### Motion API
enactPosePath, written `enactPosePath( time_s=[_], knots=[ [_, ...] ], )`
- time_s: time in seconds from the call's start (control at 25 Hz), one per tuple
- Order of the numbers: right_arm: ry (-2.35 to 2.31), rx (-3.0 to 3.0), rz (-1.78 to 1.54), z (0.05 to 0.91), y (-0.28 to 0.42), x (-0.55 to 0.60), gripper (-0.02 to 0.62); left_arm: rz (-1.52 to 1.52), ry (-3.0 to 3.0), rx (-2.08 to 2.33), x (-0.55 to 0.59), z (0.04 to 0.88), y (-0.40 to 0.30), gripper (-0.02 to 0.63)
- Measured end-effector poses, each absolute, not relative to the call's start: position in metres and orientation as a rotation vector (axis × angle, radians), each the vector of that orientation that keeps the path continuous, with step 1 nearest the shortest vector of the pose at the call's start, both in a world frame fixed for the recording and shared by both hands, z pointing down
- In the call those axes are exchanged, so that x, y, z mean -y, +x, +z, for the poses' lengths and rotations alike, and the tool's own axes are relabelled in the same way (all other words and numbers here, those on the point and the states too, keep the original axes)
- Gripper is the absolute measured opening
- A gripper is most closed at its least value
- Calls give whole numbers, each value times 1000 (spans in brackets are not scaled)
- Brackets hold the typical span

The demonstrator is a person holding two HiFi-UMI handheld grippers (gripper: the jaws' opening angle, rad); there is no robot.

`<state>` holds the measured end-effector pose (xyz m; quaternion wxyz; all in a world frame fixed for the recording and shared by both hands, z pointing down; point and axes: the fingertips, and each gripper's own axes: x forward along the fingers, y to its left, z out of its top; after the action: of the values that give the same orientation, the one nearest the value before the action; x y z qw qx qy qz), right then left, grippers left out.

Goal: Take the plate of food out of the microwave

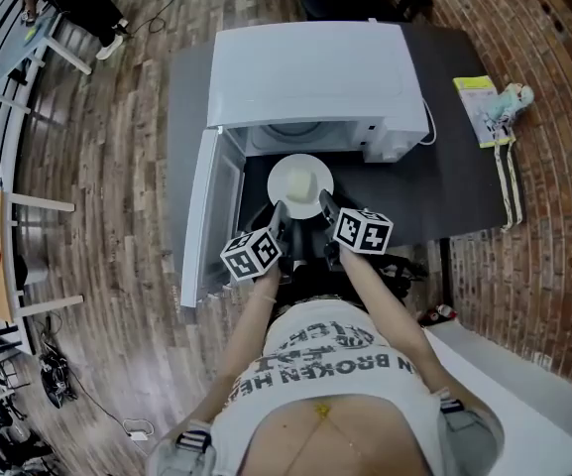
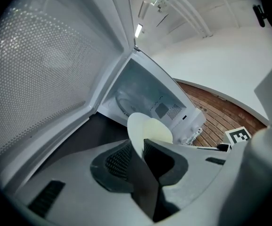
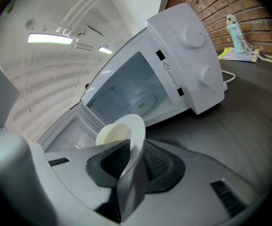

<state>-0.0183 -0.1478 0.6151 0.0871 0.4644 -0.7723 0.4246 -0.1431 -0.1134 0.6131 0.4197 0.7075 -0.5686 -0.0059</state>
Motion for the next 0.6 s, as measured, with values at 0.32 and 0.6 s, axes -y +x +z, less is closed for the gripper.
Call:
enactPosePath(
  time_s=[0.32, 0.6],
  knots=[
    [1410, 2274, 1281, 625, -24, 123, 83, 1, 1784, 1400, 92, 622, -150, 84],
    [1430, 2284, 1299, 624, -22, 117, 83, 12, 1808, 1395, 88, 618, -149, 84]
  ],
)
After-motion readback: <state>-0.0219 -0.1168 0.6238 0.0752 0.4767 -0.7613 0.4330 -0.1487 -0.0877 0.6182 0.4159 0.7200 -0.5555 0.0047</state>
